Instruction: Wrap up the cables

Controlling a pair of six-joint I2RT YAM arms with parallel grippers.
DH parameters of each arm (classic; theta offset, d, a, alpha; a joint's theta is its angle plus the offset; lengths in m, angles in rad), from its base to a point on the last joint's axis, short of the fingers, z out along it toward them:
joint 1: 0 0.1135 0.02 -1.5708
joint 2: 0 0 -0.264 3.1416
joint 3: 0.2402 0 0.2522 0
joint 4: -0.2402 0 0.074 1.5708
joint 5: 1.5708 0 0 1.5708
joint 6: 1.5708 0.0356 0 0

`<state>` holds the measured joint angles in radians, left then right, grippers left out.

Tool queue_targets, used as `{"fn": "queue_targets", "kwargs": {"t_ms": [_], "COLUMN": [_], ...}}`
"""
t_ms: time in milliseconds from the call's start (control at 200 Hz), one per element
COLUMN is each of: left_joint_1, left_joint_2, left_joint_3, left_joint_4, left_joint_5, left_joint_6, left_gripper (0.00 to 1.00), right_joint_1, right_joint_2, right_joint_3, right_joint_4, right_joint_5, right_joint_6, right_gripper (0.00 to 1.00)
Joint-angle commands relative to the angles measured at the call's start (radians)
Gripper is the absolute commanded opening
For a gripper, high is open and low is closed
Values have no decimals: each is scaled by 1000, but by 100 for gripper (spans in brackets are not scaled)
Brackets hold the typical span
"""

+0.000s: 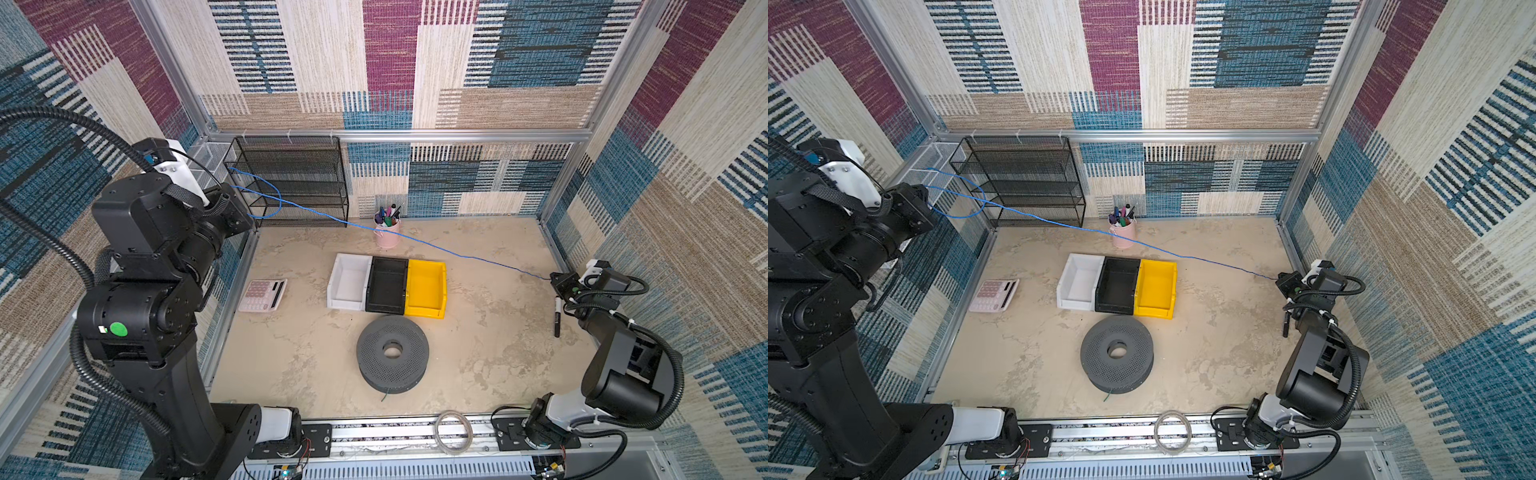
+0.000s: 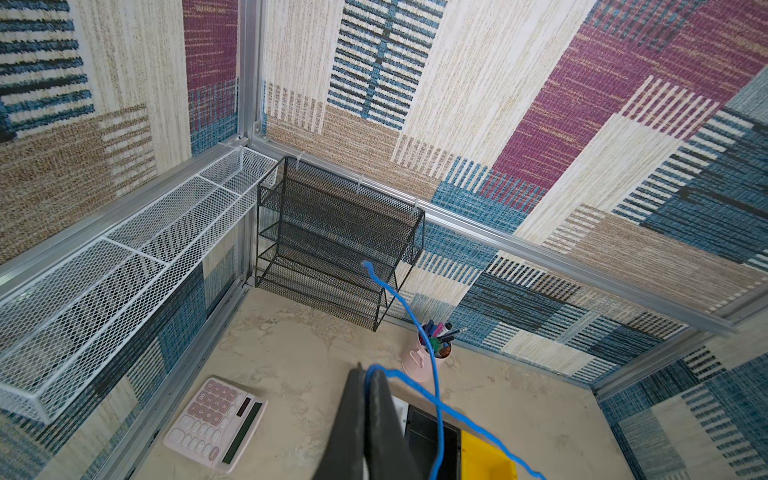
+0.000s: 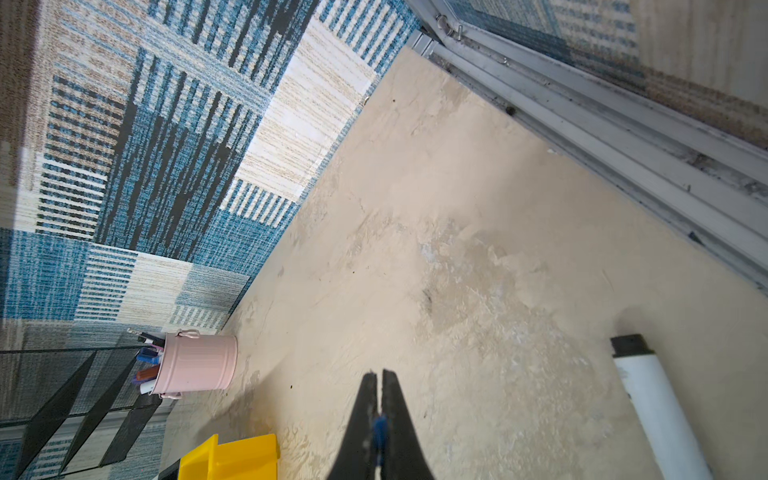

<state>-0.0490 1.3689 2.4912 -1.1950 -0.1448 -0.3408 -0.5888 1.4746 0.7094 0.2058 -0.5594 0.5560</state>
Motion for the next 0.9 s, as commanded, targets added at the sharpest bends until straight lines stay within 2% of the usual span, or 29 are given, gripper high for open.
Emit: {"fn": "queue_targets", "kwargs": {"t_ms": [0, 436, 636, 801, 891], "left_joint_1": [9, 12, 12, 12, 11], "left_joint_2": [-1, 25, 64, 66, 51], "left_joint_3": [19, 28, 81, 53, 1], "left_joint_4": [171, 153, 115, 123, 134], "left_joint_5": [-266, -261, -229, -134, -37], "left_joint_6": [1, 4, -1, -22, -41], "left_gripper": [0, 0, 0, 0, 0], "right_joint_1": [-34, -105, -125, -124, -124], "right_joint_2": [24, 94, 113, 90, 72], "right_joint_3": [-8, -24, -23, -33, -25], "right_joint_4": [32, 57, 64, 73, 66], "right_joint_5": [239, 202, 191, 113, 55], "right_joint_6": [-25, -21, -11, -7, -10], "right_gripper": [0, 0, 0, 0, 0]}}
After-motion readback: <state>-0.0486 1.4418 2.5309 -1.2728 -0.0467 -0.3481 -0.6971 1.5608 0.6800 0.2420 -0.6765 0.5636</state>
